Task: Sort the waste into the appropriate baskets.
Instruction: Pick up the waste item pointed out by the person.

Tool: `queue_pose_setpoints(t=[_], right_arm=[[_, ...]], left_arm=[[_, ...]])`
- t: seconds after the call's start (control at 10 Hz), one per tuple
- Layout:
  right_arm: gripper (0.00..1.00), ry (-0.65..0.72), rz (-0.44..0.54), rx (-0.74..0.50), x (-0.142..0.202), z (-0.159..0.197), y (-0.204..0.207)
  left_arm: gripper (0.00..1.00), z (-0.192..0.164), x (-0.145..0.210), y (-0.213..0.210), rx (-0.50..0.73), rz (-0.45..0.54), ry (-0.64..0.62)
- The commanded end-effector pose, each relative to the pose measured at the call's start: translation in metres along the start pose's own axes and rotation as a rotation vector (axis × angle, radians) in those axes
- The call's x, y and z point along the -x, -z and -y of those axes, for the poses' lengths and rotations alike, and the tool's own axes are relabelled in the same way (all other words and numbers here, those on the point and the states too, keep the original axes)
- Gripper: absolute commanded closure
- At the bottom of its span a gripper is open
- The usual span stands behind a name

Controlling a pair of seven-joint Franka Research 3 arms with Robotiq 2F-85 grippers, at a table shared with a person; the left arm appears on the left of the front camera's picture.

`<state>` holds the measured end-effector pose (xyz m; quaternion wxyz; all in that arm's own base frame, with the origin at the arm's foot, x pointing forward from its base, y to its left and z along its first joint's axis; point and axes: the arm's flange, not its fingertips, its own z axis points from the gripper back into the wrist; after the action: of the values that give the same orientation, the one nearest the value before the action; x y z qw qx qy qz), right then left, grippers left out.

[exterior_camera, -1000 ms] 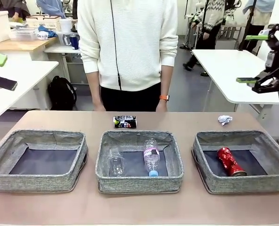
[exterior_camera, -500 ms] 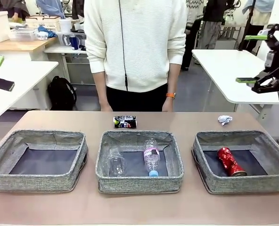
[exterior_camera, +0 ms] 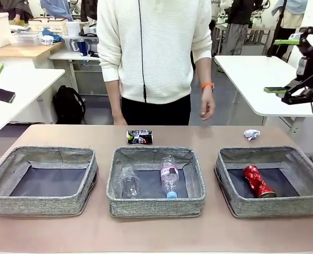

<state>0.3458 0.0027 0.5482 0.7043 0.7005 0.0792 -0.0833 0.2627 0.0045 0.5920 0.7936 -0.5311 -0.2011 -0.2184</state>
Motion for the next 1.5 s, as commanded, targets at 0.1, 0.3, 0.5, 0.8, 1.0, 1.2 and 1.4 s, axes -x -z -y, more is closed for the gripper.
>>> queue_pose_setpoints(t=[0.1, 0.3, 0.5, 0.8, 1.0, 1.2, 1.4], right_arm=[[0.0, -0.01, -0.003, -0.004, 0.0, -0.002, -0.001], [0.0, -0.01, -0.003, -0.004, 0.0, -0.002, -0.001], [0.0, -0.01, -0.003, -0.004, 0.0, -0.002, -0.001], [0.0, 0.0, 0.0, 0.0, 0.0, 0.0, 0.0], [0.0, -0.181, 1.129, 0.738, -0.014, -0.005, 0.026], [0.0, -0.34, 1.241, 1.027, -0.027, -0.005, 0.038], [0.0, -0.272, 1.394, 1.078, -0.029, 0.0, 0.018]], left_arm=[[0.0, 0.0, -0.001, 0.002, 0.019, 0.01, 0.025], [0.0, 0.0, -0.001, 0.002, 0.019, 0.01, 0.025], [0.0, 0.0, -0.001, 0.002, 0.019, 0.01, 0.025], [0.0, 0.0, -0.001, 0.002, 0.019, 0.01, 0.025], [0.0, 0.0, -0.001, 0.002, 0.019, 0.01, 0.025], [0.0, 0.0, -0.001, 0.002, 0.019, 0.01, 0.025], [0.0, 0.0, -0.001, 0.002, 0.019, 0.01, 0.025]])
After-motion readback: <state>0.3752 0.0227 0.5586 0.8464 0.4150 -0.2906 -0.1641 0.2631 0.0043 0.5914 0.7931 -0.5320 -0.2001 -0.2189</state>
